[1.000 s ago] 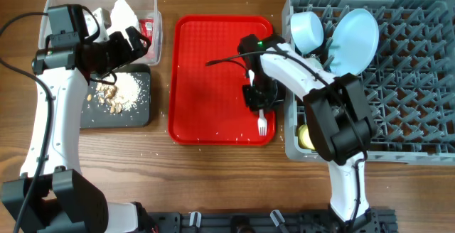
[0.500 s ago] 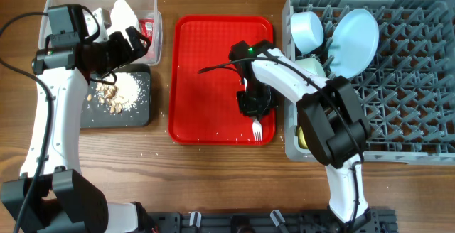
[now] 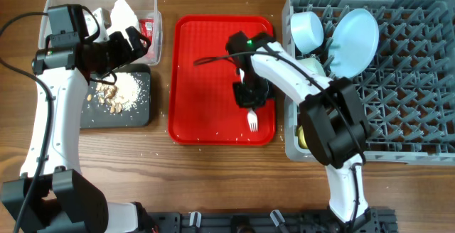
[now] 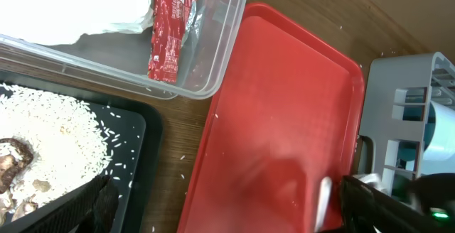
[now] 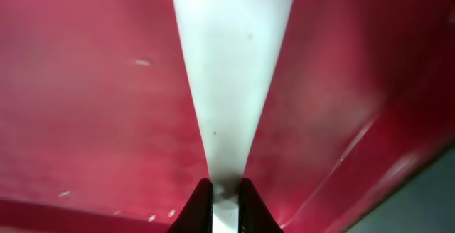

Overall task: Sort waste into correct bins and load items into the dishwasher rack
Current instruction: 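Carry the white fork into the rack and release it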

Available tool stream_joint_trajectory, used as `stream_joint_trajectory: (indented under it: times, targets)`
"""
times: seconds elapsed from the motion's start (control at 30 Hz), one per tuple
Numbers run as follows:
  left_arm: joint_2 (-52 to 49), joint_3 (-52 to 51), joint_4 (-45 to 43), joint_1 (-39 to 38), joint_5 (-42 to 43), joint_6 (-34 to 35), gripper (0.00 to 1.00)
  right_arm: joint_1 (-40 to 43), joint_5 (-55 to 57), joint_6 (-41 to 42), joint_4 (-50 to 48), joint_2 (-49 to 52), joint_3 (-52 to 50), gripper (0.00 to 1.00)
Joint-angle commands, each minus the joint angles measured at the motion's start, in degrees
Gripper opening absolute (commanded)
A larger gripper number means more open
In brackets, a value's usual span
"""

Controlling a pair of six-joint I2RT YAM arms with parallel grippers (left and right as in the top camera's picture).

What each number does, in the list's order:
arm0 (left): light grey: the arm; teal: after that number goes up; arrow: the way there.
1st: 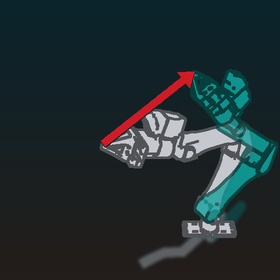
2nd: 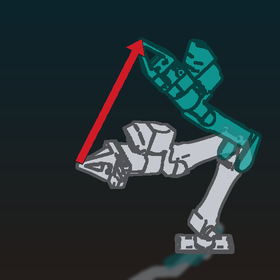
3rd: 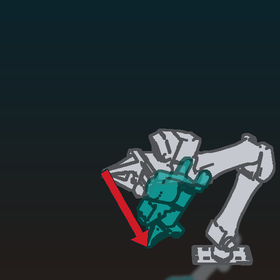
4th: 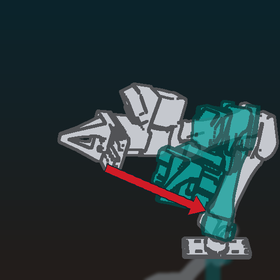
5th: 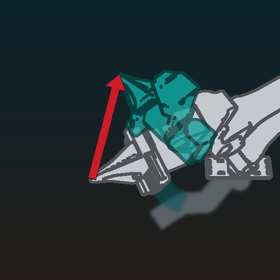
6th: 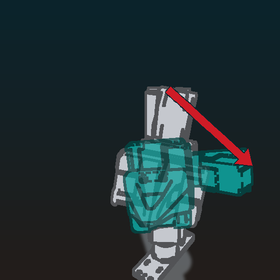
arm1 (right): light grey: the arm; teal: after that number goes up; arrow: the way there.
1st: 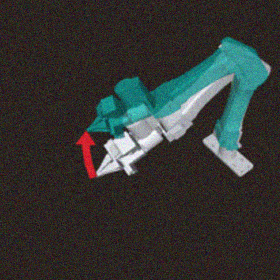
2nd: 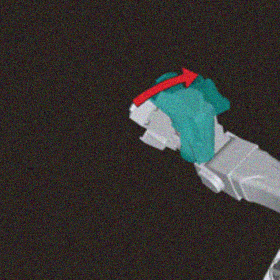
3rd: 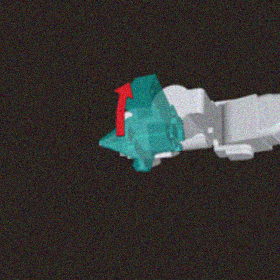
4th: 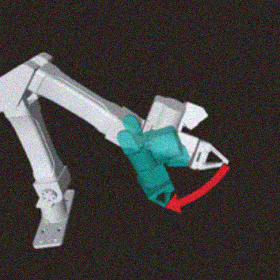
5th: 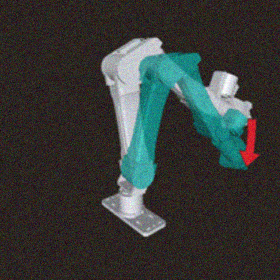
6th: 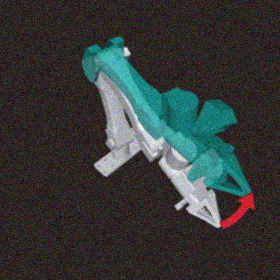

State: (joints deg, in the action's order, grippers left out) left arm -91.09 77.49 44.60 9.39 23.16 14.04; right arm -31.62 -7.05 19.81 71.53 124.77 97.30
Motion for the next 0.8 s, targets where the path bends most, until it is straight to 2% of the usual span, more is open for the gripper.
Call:
stream_joint_trajectory:
  times: [0.0, 0.23, 0.37, 0.5, 0.77]
  targets:
    - [0.2, 0.5, -0.2, 0.2, -0.3, -1.0, 1.0, 0.7, 1.9, -1.8, 3.3, -8.2, 5.5, 0.04]
    - [0.2, 0.5, -0.2, 0.2, -0.3, -1.0, 1.0, 6.2, 6.3, -2.0, 6.0, -26.4, 6.4, 0.04]
    - [0.2, 0.5, -0.2, 0.2, -0.3, -1.0, 1.0, 12.6, 15.7, -6.1, 10.2, -36.3, 6.3, 0.04]
    - [0.2, 0.5, -0.2, 0.2, -0.3, -1.0, 1.0, 16.8, 24.0, -6.8, 16.3, -37.5, 5.5, 0.04]
    - [0.2, 0.5, -0.2, 0.2, -0.3, -1.0, 1.0, 22.6, 29.4, -7.7, 13.2, -33.8, -9.1, 0.04]
